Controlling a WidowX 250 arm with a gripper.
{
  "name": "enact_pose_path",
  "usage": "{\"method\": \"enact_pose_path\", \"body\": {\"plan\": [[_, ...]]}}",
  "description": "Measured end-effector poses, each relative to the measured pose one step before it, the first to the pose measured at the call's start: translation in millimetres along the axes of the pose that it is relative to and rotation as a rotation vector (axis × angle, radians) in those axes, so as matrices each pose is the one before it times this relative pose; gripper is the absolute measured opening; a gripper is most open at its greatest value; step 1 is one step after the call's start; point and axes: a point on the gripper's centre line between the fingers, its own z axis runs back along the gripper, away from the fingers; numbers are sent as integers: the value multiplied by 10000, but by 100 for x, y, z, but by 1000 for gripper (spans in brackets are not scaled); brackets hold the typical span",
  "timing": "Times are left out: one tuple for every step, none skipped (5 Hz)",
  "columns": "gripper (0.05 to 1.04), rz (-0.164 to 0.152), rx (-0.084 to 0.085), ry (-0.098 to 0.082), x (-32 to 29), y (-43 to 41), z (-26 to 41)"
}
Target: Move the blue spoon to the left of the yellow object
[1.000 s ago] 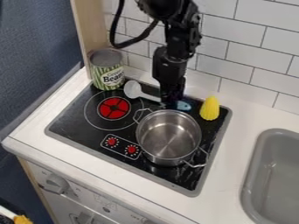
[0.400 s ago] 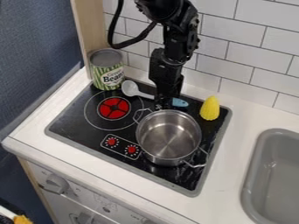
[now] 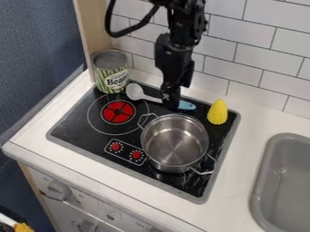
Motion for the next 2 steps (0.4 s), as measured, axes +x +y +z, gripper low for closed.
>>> {"method": "enact_pose_path", "body": {"plan": [[1001,-21,-707,197,92,-909,2842],[1001,-185,-165,-125,403,-121,1716]]}}
